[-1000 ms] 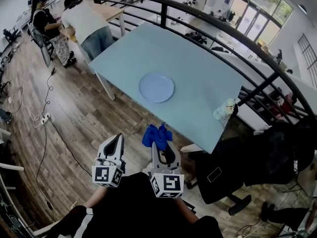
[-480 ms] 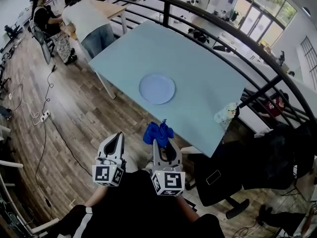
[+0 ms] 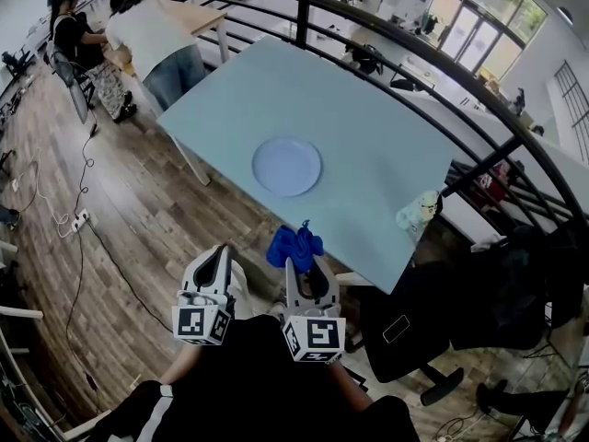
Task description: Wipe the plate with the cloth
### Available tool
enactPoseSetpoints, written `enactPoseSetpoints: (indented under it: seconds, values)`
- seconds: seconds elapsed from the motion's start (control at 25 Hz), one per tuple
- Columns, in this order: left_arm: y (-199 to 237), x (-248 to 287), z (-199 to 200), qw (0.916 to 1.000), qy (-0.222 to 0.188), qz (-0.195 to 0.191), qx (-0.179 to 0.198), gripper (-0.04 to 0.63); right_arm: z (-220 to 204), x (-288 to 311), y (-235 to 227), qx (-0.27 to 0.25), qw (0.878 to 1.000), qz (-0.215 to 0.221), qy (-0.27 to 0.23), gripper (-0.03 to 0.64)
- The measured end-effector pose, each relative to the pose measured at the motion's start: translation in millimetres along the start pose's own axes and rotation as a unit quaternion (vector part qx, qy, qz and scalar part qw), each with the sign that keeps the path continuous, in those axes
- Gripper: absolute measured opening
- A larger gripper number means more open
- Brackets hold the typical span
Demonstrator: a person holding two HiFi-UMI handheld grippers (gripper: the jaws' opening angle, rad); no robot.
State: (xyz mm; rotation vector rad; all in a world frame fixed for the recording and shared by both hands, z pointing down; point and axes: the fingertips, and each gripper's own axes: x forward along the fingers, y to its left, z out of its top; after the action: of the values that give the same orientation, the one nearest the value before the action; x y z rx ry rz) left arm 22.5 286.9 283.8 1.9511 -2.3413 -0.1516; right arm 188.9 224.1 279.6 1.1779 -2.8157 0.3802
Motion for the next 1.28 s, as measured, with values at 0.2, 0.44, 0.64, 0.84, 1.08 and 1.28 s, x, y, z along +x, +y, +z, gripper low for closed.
enactPoseSetpoints:
  seconds: [0.2, 0.44, 0.64, 0.84, 1.08, 1.28]
  values:
    - [5.9, 17.2, -1.8, 1.0000, 0.000, -0.008, -0.001, 0.002, 1.2, 13.0, -3.6, -0.004, 1.000, -0.009, -0.001, 0.118]
    - [14.8, 34.2, -5.1, 0.9998, 0.006, -0.014, -0.010, 0.002, 0.5, 27.5, -6.8, -0.005, 1.000, -0.022, 0.005, 0.118]
    - [23.9, 56.9, -6.3, 0.9995, 0.012, -0.029, -0.011, 0.002, 0.6, 45.3, -10.0, -0.001, 0.999, -0.038, 0.008, 0.118]
    - [34.9, 87.6, -8.1, 0.9987, 0.016, -0.046, -0.013, 0.002, 2.4, 71.9, -15.5, -0.001, 0.998, -0.055, 0.009, 0.118]
    - [42.8, 114.9, 0.9, 0.9975, 0.020, -0.067, -0.010, 0.002, 16.2, 87.1, -17.4, 0.000, 0.997, -0.079, 0.006, 0.118]
    - [48.5, 141.0, 5.9, 0.9957, 0.024, -0.089, -0.012, 0.002, 24.2, 105.5, -19.5, 0.005, 0.995, -0.097, 0.008, 0.118]
